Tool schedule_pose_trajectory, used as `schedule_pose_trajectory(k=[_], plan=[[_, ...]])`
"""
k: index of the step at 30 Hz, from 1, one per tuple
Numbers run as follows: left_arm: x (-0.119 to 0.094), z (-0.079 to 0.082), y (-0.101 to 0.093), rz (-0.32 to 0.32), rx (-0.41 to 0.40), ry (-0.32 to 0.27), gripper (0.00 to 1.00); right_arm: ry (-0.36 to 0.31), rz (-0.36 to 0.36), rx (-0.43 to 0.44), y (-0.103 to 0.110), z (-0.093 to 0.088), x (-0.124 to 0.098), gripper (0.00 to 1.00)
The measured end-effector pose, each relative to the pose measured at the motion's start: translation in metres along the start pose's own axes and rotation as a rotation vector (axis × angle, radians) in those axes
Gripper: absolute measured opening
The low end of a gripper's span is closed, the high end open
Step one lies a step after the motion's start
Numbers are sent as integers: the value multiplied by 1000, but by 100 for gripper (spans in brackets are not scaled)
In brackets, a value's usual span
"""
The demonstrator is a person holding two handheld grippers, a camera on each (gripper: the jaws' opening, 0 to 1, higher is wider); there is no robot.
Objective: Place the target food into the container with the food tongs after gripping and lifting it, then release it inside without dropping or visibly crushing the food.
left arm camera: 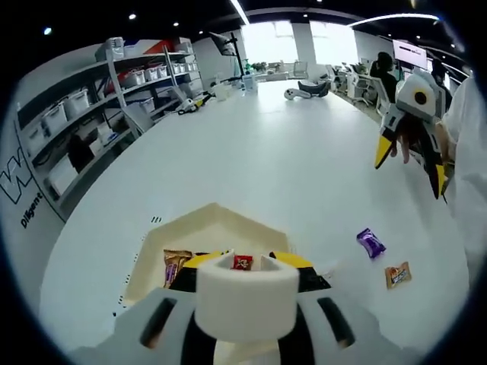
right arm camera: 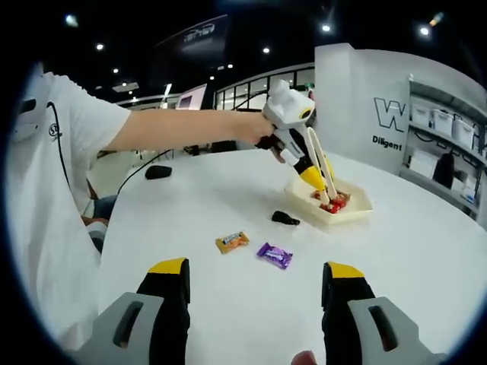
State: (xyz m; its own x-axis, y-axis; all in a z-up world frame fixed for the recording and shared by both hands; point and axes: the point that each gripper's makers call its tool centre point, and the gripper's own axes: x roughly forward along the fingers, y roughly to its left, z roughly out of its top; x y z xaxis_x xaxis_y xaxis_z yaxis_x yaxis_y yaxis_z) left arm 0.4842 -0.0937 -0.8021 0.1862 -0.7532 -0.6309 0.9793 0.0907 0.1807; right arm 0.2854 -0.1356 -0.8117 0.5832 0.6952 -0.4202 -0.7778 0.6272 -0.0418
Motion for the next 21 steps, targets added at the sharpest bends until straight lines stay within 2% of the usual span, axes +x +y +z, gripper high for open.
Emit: schedule_pose_trajectory(k=[9,21], plan=[[-14,10,-19,-9,16,-10,20,0,-3,-8,3,3,-1,68],[-35,18,-63,-37,15,-33,20,-1,0,-23,10,7,-1,68]])
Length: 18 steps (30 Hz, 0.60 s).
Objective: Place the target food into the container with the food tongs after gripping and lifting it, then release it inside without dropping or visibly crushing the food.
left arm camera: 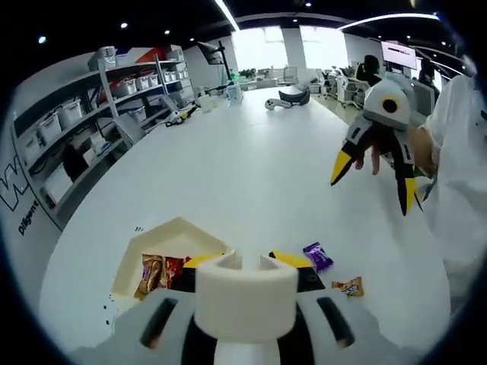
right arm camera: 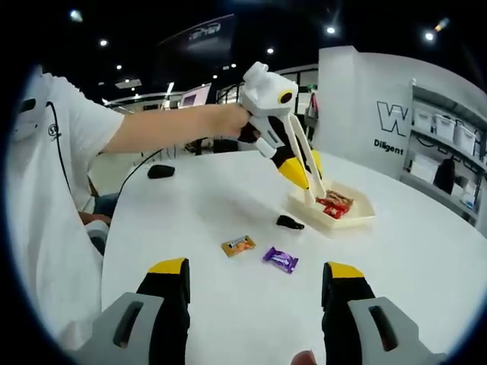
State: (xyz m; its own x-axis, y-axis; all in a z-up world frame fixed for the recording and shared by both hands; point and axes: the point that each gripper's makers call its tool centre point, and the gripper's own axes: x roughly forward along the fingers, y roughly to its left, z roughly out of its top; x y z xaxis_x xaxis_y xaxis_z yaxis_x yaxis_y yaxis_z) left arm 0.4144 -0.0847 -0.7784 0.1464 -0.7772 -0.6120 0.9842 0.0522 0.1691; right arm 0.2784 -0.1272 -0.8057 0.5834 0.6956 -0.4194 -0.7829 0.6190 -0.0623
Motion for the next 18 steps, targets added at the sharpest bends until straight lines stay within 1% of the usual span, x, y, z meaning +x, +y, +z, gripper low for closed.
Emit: schedule_pose_trajectory(k=[4,6,7,9,11,18], plan=[[-3,0,-12,-2,-1,-4,20,0,-3,-3,1,0,-1,68],[-4,-1,-18,-2,-15,-10,20,1,-4,-3,2,0,-2,68],[-5,-1,-22,-6,-39,-14,20,2,-5,-4,2,0,-2,68],[-6,-1,-26,-8,-50,-22,20,2,-5,-3,2,0,-3,68],[-7,0,-31,-7,-82,-37,20,2,-4,-4,3,0,-3,68],[-10,-1,-46,-6,-117,-48,20,4,-4,-6,4,-1,-3,68]])
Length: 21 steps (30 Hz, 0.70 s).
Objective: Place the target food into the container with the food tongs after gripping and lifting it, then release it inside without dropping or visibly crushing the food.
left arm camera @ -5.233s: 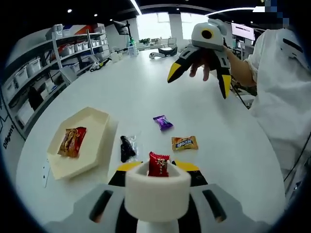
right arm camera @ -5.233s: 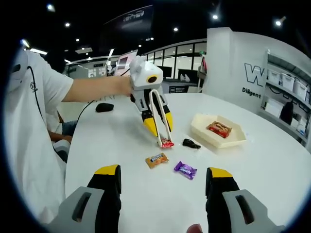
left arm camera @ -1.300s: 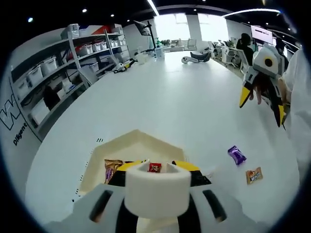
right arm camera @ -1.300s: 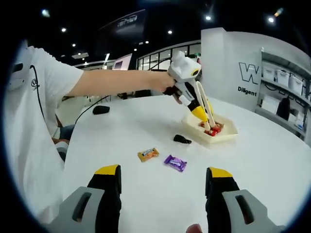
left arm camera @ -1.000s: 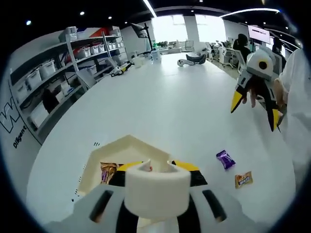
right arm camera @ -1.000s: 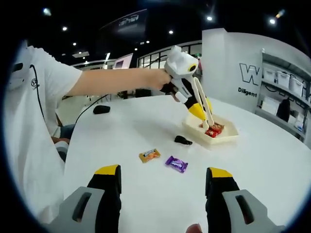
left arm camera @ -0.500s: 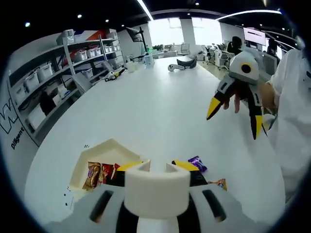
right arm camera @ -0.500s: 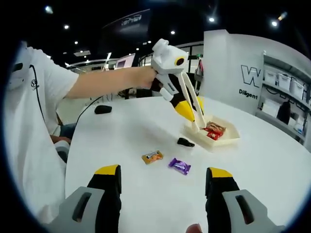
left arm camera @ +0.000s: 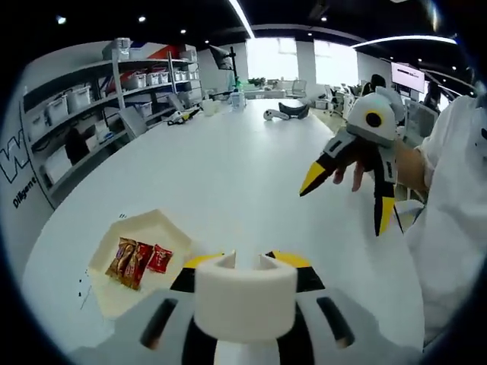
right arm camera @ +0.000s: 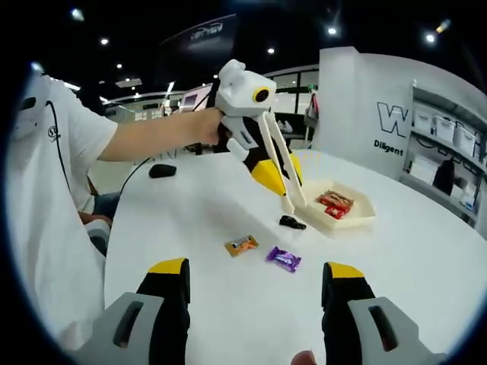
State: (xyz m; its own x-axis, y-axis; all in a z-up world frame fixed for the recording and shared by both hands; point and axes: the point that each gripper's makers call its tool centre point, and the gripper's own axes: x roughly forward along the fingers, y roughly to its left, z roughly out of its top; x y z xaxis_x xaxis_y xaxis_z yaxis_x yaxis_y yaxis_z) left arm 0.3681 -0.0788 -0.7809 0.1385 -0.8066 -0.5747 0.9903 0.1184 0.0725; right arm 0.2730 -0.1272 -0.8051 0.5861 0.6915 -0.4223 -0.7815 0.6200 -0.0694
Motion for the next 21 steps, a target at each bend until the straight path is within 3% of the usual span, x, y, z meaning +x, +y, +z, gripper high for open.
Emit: schedule_pose_trajectory(k=[8,21], plan=[[3,-4,-17,12,-44,0,21,1,-2,1,1,-1,-1,68],[14,-10,-30,50,-44,-6,22,1,-3,10,2,-5,-2,68]])
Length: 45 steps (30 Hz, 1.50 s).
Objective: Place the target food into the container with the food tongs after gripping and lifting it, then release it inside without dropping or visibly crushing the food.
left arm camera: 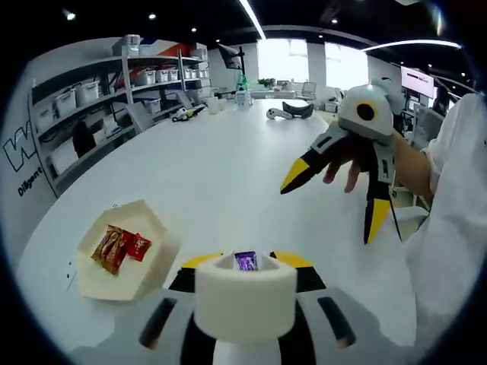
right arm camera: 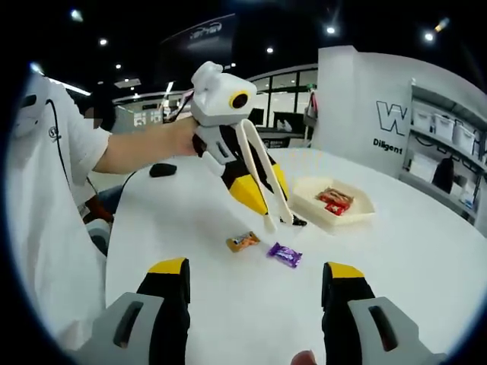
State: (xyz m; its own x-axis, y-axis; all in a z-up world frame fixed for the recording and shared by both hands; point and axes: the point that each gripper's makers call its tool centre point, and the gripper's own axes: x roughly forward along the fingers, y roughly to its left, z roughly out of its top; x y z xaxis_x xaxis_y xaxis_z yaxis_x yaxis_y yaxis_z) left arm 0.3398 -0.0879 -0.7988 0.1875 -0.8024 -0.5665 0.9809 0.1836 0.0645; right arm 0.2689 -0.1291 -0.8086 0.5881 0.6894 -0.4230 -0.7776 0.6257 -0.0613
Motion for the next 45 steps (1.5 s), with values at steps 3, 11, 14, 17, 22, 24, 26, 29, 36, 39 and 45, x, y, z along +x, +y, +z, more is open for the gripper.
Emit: schedule_pose_trajectory(k=[3,11,14,17,22,24,26,29,36,39,45], plan=[[2,0,-3,-6,-10,-10,22,2,1,0,0,-1,-1,68],[9,-9,-4,5,-25,1,22,1,1,4,-1,-2,-1,68],[11,-11,-2,26,-16,11,22,3,0,4,-1,-3,-1,68],[14,-13,0,32,-29,11,22,2,1,3,-1,-3,-1,68],[20,-16,0,42,-31,18,22,1,-2,3,-1,-2,0,69],[21,-17,0,49,-29,23,22,3,-3,1,-1,-2,0,69],[22,-19,0,50,-32,28,22,5,-4,-2,-1,-2,0,69],[25,-21,0,54,-32,39,22,10,-16,-13,-2,-1,-1,69],[31,-27,2,56,-48,54,22,6,-16,-11,-1,1,-1,70],[33,-28,4,55,-59,52,22,5,-16,-13,0,2,-1,70],[34,-26,3,37,-66,50,22,5,-13,-14,0,1,-1,69]])
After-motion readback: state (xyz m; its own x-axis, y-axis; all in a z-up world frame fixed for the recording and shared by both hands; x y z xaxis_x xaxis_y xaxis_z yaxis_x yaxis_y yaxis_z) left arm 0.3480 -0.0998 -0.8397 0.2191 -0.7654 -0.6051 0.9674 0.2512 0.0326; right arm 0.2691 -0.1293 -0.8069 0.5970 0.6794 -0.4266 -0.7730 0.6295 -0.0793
